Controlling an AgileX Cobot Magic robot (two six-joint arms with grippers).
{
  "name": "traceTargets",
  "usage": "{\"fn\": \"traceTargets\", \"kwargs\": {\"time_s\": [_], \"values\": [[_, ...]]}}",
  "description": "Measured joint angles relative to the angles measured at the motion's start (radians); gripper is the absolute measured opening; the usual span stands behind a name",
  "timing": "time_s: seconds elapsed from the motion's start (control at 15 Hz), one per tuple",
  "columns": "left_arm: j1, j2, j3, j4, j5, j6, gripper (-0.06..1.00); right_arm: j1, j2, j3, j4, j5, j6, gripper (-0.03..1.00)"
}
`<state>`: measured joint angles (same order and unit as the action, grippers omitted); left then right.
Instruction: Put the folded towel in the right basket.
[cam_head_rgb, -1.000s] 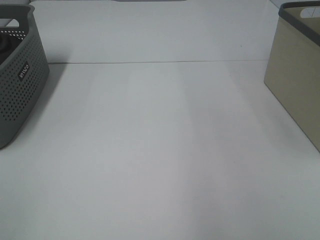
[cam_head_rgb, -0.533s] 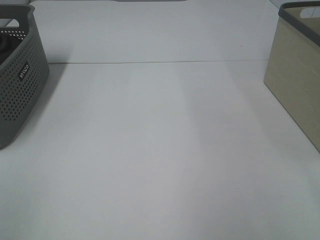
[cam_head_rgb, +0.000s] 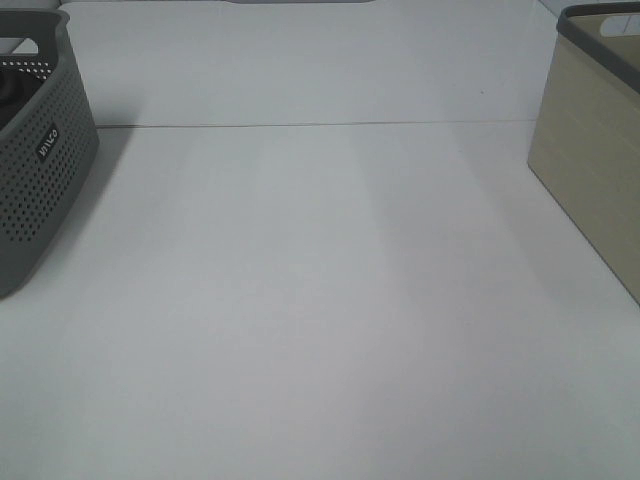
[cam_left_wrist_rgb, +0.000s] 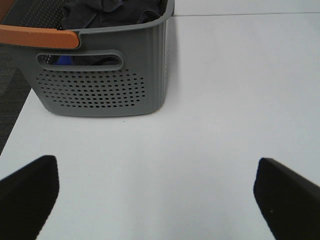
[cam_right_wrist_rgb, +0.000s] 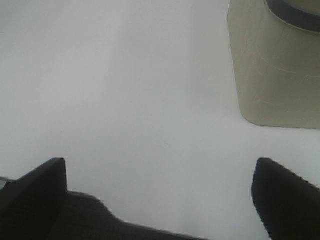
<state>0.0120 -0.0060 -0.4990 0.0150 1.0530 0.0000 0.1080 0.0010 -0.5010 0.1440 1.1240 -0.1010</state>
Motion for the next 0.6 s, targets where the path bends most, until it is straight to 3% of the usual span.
{"fn": "traceTargets", "kwargs": {"time_s": [0.6], "values": [[0.0,0.0,0.0,-0.009,0.0,0.0,0.99,0.0,-0.005,0.046,-0.003,-0.019,0.01,0.96]]}}
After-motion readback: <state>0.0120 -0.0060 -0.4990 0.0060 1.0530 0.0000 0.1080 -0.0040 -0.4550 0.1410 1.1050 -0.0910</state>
